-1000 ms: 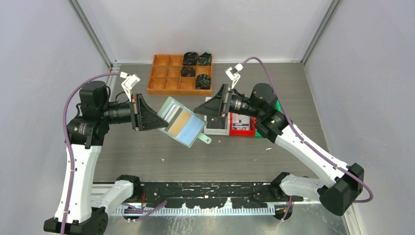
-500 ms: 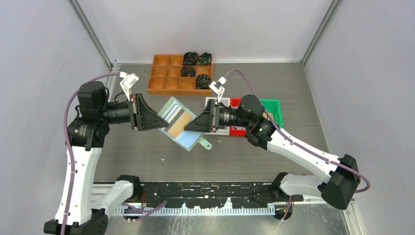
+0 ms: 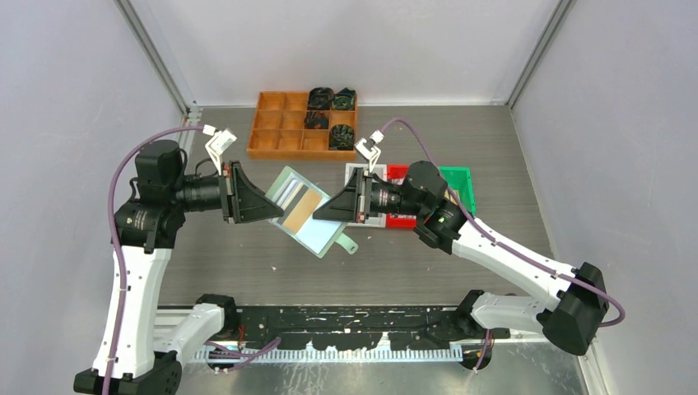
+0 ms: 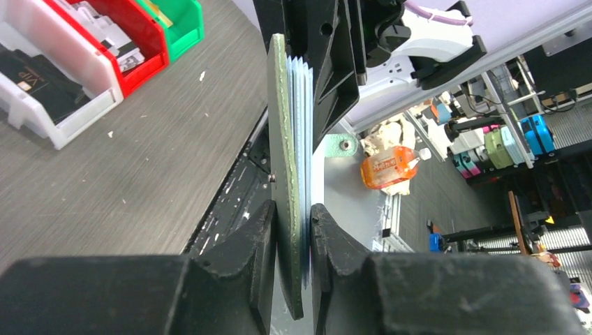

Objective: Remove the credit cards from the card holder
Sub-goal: Remove the credit card from the card holder.

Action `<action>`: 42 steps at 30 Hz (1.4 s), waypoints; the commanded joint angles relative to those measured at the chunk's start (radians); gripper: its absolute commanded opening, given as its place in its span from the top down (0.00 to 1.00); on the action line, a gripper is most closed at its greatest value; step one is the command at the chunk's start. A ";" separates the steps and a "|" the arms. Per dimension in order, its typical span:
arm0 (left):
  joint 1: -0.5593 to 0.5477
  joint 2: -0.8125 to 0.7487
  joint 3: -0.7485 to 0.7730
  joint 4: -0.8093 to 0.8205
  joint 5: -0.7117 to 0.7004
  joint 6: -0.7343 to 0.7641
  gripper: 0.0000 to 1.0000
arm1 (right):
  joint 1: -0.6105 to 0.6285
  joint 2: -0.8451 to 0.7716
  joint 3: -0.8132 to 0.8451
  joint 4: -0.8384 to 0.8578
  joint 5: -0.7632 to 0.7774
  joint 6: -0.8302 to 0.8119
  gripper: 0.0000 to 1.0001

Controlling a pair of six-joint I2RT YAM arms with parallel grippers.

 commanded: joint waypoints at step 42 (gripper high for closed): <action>0.005 -0.095 -0.032 -0.053 -0.200 0.203 1.00 | 0.123 0.073 0.250 -0.520 0.343 -0.295 0.95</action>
